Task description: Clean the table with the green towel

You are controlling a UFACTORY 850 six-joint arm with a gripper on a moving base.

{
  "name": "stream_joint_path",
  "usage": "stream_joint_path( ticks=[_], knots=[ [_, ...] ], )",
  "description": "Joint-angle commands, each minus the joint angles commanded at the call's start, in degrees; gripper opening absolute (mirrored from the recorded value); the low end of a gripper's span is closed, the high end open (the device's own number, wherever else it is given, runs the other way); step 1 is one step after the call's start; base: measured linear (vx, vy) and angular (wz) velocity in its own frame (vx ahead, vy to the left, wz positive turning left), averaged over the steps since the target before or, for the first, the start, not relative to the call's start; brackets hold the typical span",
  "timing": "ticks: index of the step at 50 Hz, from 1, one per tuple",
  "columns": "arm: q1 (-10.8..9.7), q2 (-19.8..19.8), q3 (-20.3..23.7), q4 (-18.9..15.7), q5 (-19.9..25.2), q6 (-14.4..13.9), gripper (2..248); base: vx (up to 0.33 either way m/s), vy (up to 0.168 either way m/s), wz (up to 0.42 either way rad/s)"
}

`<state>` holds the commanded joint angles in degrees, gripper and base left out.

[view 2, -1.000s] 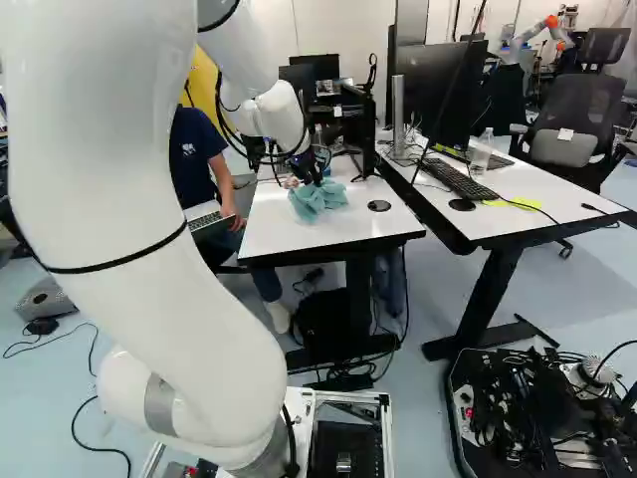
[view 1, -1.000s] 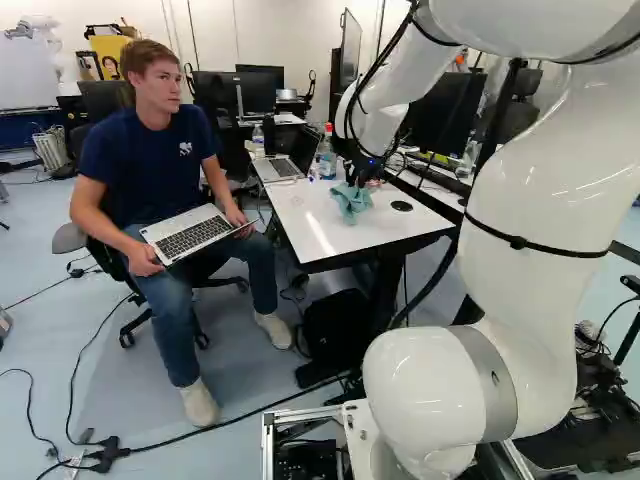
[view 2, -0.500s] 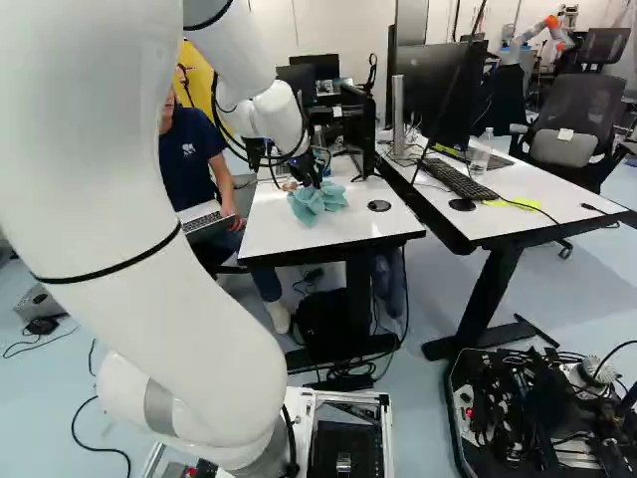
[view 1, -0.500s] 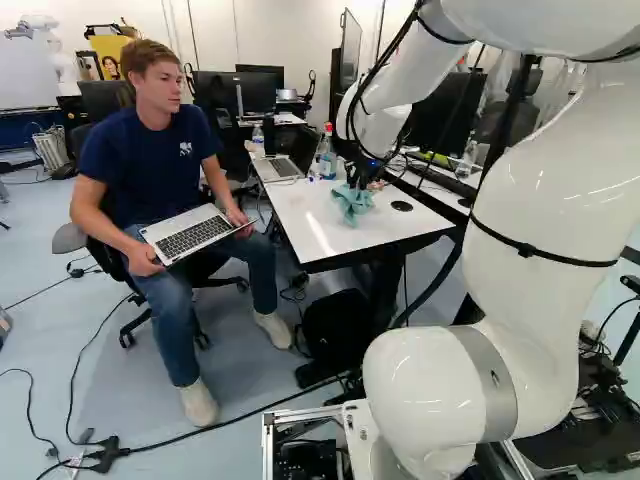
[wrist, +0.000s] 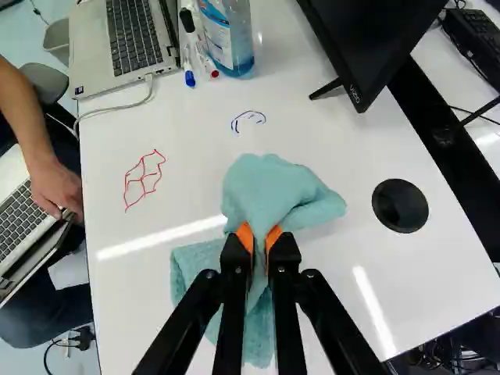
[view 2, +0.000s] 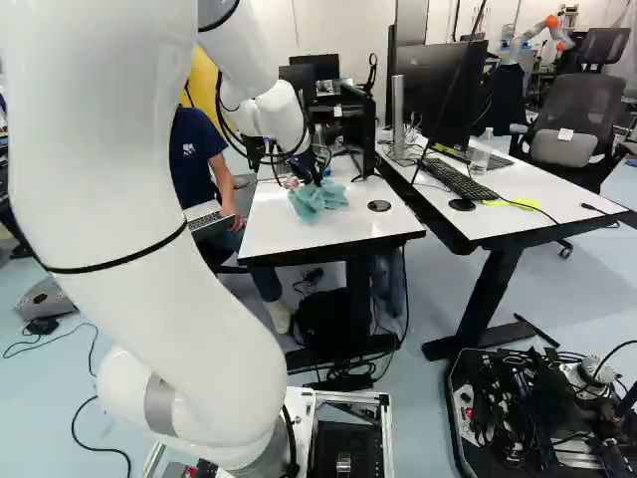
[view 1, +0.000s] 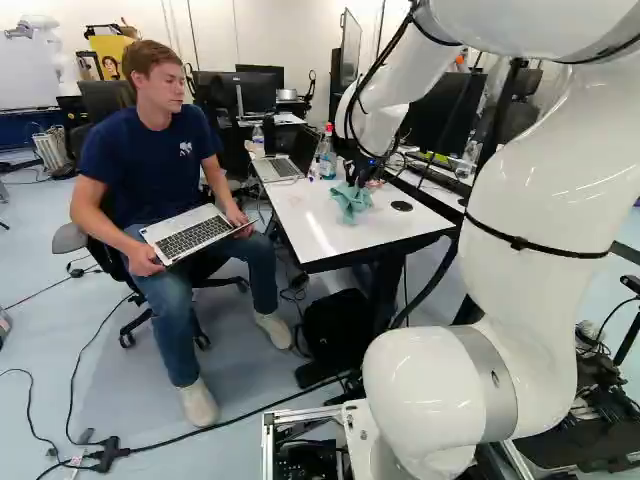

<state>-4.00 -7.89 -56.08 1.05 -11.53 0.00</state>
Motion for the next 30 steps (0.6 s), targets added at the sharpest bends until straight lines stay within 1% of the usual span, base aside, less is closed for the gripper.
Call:
stream_joint_path(
  ticks=[30],
  knots=[
    [0.7,-8.0,-9.1,0.0,0.0,0.0,39,0.000,0.000,0.000]
  ],
)
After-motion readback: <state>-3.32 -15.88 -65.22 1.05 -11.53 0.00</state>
